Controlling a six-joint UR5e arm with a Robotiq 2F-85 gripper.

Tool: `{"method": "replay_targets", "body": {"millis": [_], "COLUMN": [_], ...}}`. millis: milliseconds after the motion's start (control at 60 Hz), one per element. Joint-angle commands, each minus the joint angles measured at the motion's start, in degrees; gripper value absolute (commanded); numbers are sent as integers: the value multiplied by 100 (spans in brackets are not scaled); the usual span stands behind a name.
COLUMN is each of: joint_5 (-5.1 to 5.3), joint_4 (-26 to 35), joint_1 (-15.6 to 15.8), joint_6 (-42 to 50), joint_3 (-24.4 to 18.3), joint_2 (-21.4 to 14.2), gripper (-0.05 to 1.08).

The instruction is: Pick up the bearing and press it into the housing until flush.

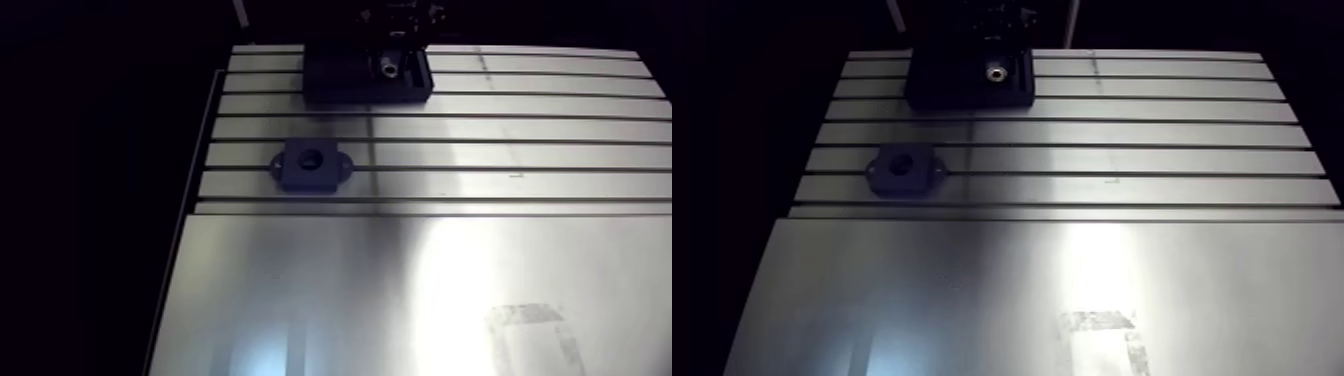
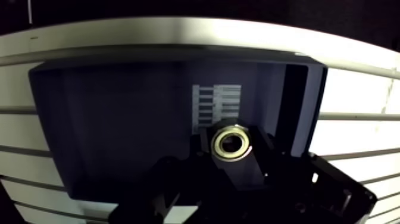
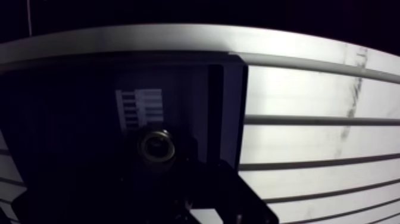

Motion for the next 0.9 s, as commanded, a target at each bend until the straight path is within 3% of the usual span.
{"method": "replay_targets", "body": {"millis": [17,900], "joint_5": [1,9], "joint_4": [0,1], "joint_1": [0,0], "joint_6": [-8,-9], "joint_3": [7,-2], "joint_2": [0,0], "gripper": [50,57]}}
